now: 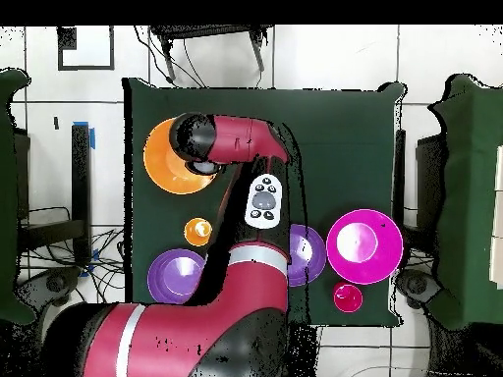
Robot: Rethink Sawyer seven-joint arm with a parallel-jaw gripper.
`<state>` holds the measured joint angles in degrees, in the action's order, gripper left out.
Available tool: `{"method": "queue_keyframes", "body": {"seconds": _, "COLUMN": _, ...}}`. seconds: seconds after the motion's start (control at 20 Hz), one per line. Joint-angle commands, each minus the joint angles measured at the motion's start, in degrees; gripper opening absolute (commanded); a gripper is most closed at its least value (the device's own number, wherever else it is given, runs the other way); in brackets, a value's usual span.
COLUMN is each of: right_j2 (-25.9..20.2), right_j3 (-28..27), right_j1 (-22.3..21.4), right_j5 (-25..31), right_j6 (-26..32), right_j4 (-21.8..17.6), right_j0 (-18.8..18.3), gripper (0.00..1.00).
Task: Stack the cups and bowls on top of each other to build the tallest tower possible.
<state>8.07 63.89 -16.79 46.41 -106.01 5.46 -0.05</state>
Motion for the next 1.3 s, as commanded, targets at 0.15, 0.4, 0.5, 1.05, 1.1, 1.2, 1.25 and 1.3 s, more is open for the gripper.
{"method": "queue_keyframes", "body": {"seconds": 0.15, "right_j2": -2.4, "right_j3": 12.5, "right_j1": -3.3, "right_j5": -14.3, "right_j6": -5.2, "right_j4": -5.5, "right_j0": 2.6, "gripper": 1.0}}
{"method": "queue_keyframes", "body": {"seconds": 0.4, "right_j2": -1.3, "right_j3": 13.5, "right_j1": -3.6, "right_j5": -15.6, "right_j6": -3.6, "right_j4": -6.4, "right_j0": 3.9, "gripper": 1.0}}
{"method": "queue_keyframes", "body": {"seconds": 0.5, "right_j2": -2.5, "right_j3": 14.8, "right_j1": -3.7, "right_j5": -17.6, "right_j6": -3.6, "right_j4": -6.0, "right_j0": 3.9, "gripper": 1.0}}
{"method": "queue_keyframes", "body": {"seconds": 1.05, "right_j2": -1.2, "right_j3": 18.4, "right_j1": -0.8, "right_j5": -31.2, "right_j6": -10.9, "right_j4": -3.7, "right_j0": 7.9, "gripper": 1.0}}
{"method": "queue_keyframes", "body": {"seconds": 1.1, "right_j2": 0.5, "right_j3": 18.0, "right_j1": -0.2, "right_j5": -32.5, "right_j6": -11.9, "right_j4": -3.7, "right_j0": 9.2, "gripper": 1.0}}
{"method": "queue_keyframes", "body": {"seconds": 1.2, "right_j2": 4.0, "right_j3": 17.2, "right_j1": 1.3, "right_j5": -35.4, "right_j6": -13.2, "right_j4": -3.6, "right_j0": 11.6, "gripper": 1.0}}
{"method": "queue_keyframes", "body": {"seconds": 1.25, "right_j2": 4.3, "right_j3": 17.5, "right_j1": 1.5, "right_j5": -36.2, "right_j6": -13.3, "right_j4": -3.3, "right_j0": 11.8, "gripper": 1.0}}
{"method": "queue_keyframes", "body": {"seconds": 1.3, "right_j2": 5.3, "right_j3": 17.4, "right_j1": 2.1, "right_j5": -37.4, "right_j6": -13.6, "right_j4": -3.0, "right_j0": 12.5, "gripper": 1.0}}
